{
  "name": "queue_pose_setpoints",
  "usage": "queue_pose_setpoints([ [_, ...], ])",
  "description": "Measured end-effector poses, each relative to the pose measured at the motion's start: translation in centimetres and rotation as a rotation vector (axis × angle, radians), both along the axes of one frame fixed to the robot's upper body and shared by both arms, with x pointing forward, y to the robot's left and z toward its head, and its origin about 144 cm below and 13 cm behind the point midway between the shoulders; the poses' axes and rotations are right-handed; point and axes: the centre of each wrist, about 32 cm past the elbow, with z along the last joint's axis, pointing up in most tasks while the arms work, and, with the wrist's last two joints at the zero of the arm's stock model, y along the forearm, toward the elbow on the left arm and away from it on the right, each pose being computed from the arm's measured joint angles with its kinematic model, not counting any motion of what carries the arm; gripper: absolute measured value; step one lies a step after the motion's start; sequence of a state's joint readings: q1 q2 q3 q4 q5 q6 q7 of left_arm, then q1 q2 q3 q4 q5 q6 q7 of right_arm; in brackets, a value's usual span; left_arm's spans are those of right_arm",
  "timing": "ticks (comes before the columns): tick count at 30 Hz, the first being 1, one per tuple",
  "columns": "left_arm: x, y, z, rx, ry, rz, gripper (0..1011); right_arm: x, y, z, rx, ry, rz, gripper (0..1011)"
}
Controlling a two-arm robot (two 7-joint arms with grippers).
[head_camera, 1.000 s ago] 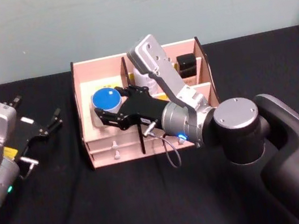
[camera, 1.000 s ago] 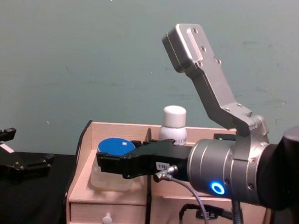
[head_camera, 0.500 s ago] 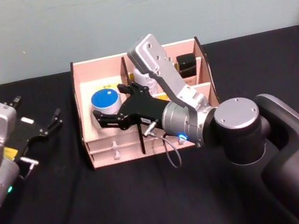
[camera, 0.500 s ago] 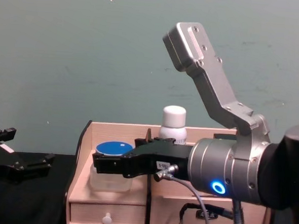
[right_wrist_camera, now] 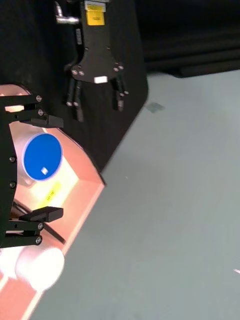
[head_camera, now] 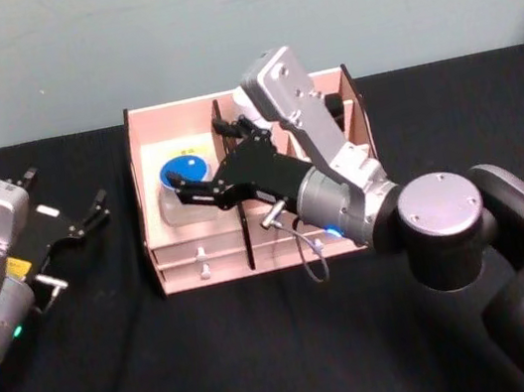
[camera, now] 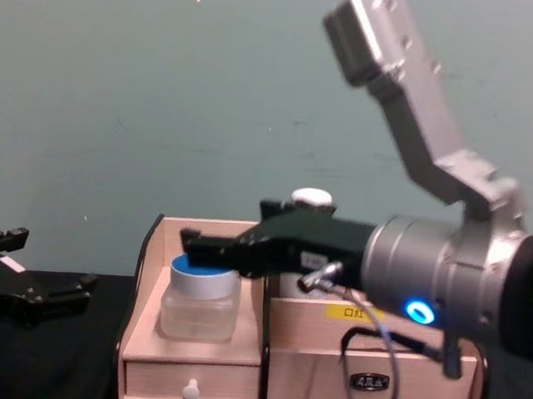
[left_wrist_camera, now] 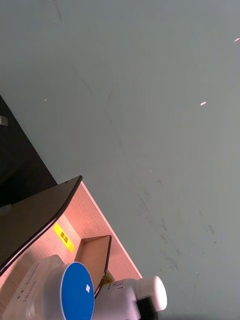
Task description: Pick up the facial cleanser and watermelon frost from the table and place them into the tiered storage box.
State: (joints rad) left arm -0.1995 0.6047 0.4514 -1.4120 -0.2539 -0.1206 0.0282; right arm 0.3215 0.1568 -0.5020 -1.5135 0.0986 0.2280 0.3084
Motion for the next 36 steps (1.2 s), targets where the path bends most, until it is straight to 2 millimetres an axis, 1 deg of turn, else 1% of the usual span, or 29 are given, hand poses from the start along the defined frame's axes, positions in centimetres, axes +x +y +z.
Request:
queue_pose_setpoints([
  [5, 0.0, 0.0, 0.0, 0.000, 0.000, 0.000, 1010, -1.4, -1.2, 1.0, 0.003, -0.109, -0.042, 1002],
  [6, 0.0, 0.0, 0.0, 0.000, 0.000, 0.000, 1009, -1.8, -1.7, 1.2, 0.005, -0.136, -0.062, 1003],
  [7, 0.0, 0.0, 0.0, 0.000, 0.000, 0.000, 1009, -1.8, -1.7, 1.2, 0.005, -0.136, -0.062, 1002],
  [10, 0.0, 0.0, 0.0, 0.000, 0.000, 0.000, 1009, -2.5, -3.0, 1.6, 0.004, -0.188, -0.113, 1002],
  [11, 0.0, 0.0, 0.0, 0.000, 0.000, 0.000, 1010, -2.8, -3.7, 1.8, 0.006, -0.206, -0.141, 1002],
  [12, 0.0, 0.0, 0.0, 0.000, 0.000, 0.000, 1010, -3.0, -4.1, 1.9, 0.007, -0.213, -0.155, 1002],
  [13, 0.0, 0.0, 0.0, 0.000, 0.000, 0.000, 1010, -3.2, -4.9, 1.9, 0.007, -0.227, -0.186, 1002],
  [16, 0.0, 0.0, 0.0, 0.000, 0.000, 0.000, 1010, -3.4, -6.1, 1.9, 0.005, -0.240, -0.233, 1002],
  [17, 0.0, 0.0, 0.0, 0.000, 0.000, 0.000, 1010, -3.4, -6.8, 1.8, 0.003, -0.245, -0.264, 1003],
  [23, 0.0, 0.0, 0.0, 0.000, 0.000, 0.000, 1010, -3.4, -9.3, 1.4, -0.010, -0.265, -0.375, 1003],
  [28, 0.0, 0.0, 0.0, 0.000, 0.000, 0.000, 1010, -3.0, -11.3, 0.6, -0.007, -0.255, -0.470, 1002],
  [31, 0.0, 0.0, 0.0, 0.000, 0.000, 0.000, 1010, -2.8, -12.0, 0.2, -0.005, -0.249, -0.504, 1002],
  [33, 0.0, 0.0, 0.0, 0.000, 0.000, 0.000, 1010, -2.4, -12.9, -0.4, -0.008, -0.234, -0.542, 1002],
  [36, 0.0, 0.0, 0.0, 0.000, 0.000, 0.000, 1010, -2.2, -13.4, -0.8, -0.012, -0.219, -0.561, 1002],
])
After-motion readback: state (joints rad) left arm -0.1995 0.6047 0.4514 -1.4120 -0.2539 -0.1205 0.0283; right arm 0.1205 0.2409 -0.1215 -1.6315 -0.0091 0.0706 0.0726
